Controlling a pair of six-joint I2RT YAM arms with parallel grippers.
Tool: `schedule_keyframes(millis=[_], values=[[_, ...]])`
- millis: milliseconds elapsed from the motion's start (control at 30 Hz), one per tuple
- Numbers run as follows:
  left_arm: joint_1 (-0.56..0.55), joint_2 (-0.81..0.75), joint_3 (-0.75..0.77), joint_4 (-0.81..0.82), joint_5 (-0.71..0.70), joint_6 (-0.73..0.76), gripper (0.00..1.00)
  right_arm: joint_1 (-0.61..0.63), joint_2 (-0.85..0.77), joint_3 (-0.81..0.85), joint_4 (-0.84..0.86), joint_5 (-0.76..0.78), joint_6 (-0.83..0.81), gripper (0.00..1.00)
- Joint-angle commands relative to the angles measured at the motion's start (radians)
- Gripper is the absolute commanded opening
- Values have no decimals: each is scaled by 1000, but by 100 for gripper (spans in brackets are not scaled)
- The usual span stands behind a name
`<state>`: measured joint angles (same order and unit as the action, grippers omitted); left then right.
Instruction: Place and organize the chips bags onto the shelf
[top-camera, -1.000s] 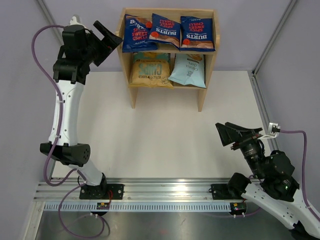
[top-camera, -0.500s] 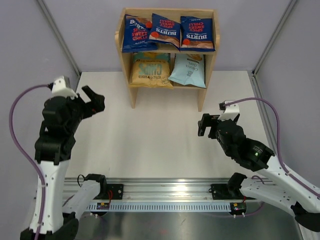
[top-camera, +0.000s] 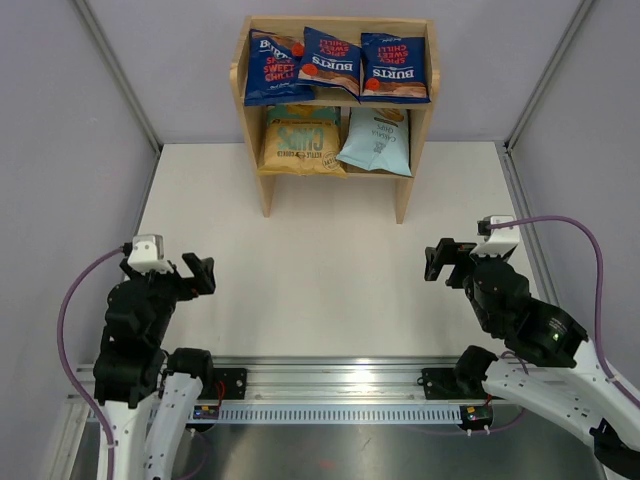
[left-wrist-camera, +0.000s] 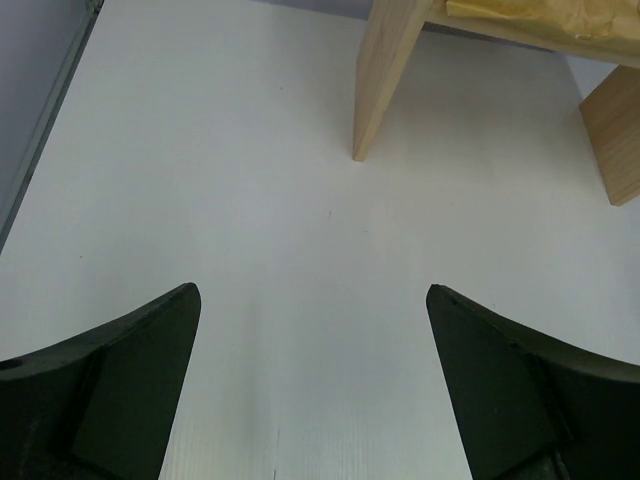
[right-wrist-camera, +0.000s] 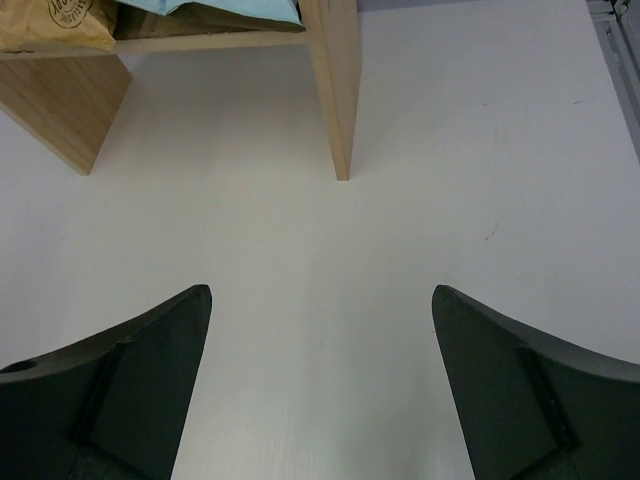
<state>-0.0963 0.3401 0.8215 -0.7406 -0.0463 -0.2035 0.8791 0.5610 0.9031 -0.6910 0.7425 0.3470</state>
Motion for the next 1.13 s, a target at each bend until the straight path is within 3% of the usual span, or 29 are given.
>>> schedule_keyframes(millis=[0, 133, 267, 600, 1100], values=[[-2, -123, -79, 124, 80, 64, 99, 3, -16, 29, -64, 12, -2, 99], [-2, -255, -169, 175, 101, 50, 99, 3, -50, 42, -111, 23, 10, 99], [-29, -279, -177, 165, 94, 42, 99, 4, -96, 19, -114, 37, 12, 100], [-83, -285, -185, 165, 49, 26, 99, 4, -184, -56, -24, 75, -40, 99], [-82, -243, -182, 165, 49, 23, 99, 4, -88, -41, -47, 112, 15, 100]])
